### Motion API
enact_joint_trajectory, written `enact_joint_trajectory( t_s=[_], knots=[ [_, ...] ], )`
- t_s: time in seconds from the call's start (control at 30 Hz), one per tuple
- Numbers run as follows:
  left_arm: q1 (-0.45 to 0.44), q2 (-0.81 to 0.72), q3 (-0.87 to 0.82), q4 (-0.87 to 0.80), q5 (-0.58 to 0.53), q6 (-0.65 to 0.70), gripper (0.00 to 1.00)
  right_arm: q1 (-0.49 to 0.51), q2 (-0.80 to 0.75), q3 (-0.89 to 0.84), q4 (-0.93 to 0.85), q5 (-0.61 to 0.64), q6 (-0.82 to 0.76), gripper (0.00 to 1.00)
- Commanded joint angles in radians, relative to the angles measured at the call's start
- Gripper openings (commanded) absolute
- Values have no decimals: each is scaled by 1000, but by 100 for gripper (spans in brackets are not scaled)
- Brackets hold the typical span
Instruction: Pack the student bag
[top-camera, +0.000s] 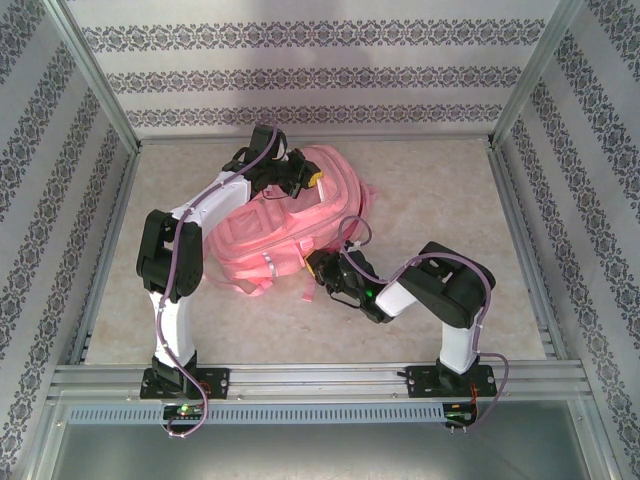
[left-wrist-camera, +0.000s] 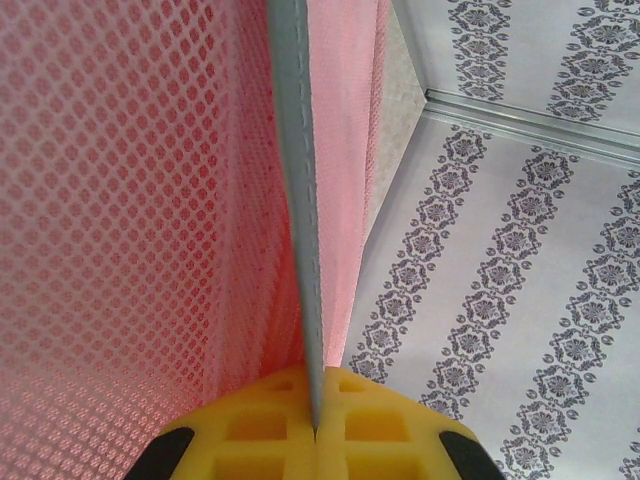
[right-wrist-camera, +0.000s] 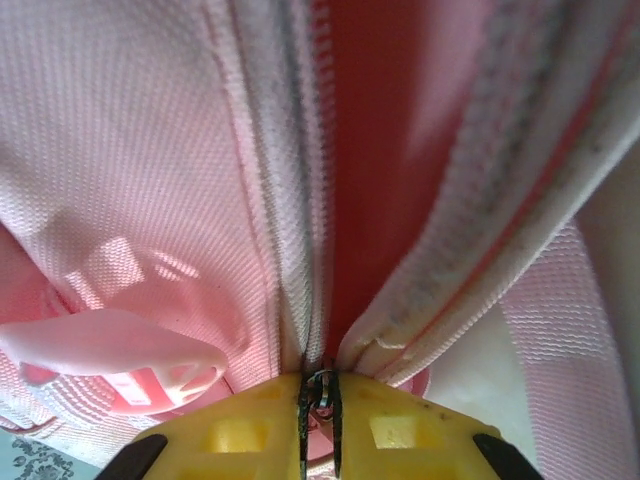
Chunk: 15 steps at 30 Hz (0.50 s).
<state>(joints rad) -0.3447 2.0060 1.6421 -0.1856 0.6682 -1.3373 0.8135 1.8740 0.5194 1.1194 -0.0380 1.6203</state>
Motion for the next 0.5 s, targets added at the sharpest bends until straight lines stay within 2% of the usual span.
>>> enact_joint_trajectory(
  t_s=[0.0, 0.27, 0.47],
  knots=[
    [12, 0, -5, 64, 12, -10, 0, -4, -1, 14, 31, 1, -19, 10],
    [20, -1, -1, 23, 20, 22, 0, -60, -55, -58, -6, 12, -59, 0],
    [28, -1, 11, -20, 28, 60, 0, -112, -122, -106, -73, -1, -124, 0]
  ],
)
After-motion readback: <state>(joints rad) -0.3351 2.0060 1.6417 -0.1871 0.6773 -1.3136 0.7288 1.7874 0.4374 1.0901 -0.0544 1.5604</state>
